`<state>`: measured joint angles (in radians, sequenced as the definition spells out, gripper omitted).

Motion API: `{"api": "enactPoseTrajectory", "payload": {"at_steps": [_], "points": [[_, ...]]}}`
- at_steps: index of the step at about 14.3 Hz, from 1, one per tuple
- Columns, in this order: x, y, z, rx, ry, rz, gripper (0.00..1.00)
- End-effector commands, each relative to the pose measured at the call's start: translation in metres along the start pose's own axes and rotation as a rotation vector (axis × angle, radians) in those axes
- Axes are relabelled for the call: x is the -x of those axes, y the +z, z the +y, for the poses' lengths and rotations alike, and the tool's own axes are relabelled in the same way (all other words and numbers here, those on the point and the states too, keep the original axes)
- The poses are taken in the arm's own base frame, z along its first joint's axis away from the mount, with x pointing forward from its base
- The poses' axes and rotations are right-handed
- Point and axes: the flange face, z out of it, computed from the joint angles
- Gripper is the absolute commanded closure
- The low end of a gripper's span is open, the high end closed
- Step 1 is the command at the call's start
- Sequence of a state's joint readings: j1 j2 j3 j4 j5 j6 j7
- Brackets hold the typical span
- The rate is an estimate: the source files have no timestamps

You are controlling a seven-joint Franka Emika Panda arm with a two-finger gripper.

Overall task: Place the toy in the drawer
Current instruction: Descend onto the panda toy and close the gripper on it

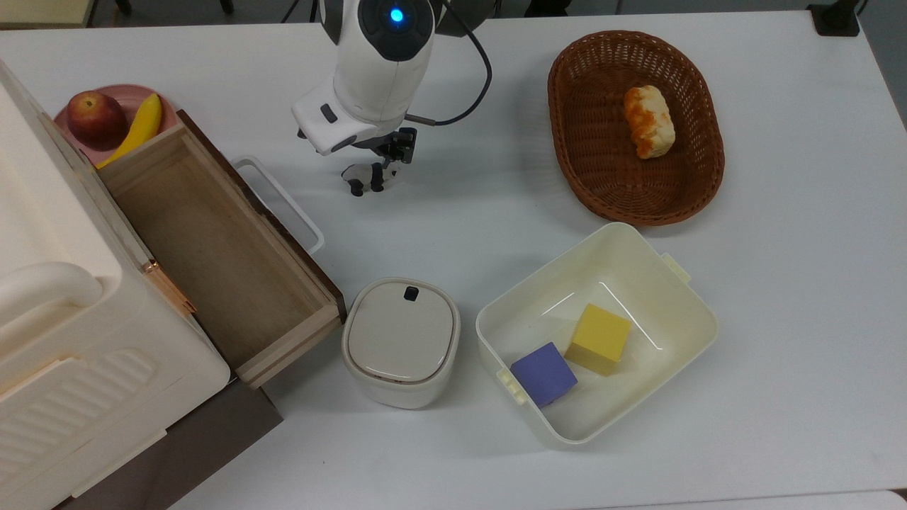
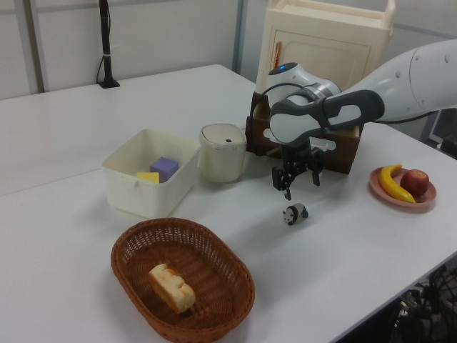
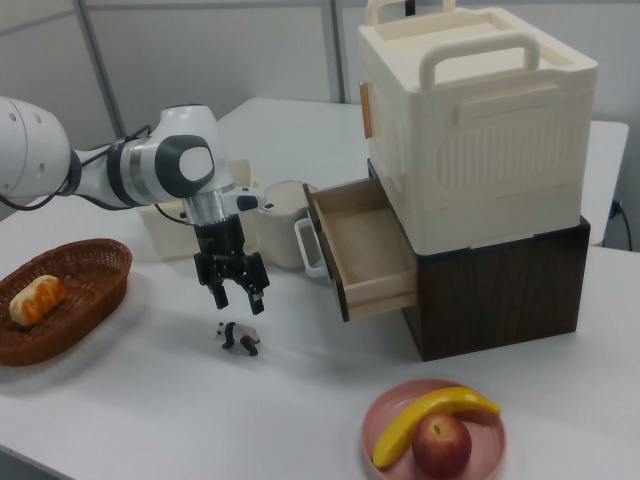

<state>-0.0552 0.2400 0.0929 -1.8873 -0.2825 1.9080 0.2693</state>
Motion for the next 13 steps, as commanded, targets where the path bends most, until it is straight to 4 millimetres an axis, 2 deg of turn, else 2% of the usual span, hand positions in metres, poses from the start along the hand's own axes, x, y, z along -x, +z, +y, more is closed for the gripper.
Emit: {"api": "enactPoseTrajectory", "payload": {"at_steps": [1,4,10,12,13], "points": [[0.005,-0.012,0.002,-0.047,0.07,0.007,0.0],[-0.003,-0.018,0.002,-0.077,0.312,0.068,0.0],[-0.005,-0.018,0.004,-0.085,0.48,0.07,0.0],[-0.007,-0.017,0.009,-0.097,0.638,0.072,0.0],[-0.004,-0.009,0.01,-0.088,0.755,0.047,0.0]]}}
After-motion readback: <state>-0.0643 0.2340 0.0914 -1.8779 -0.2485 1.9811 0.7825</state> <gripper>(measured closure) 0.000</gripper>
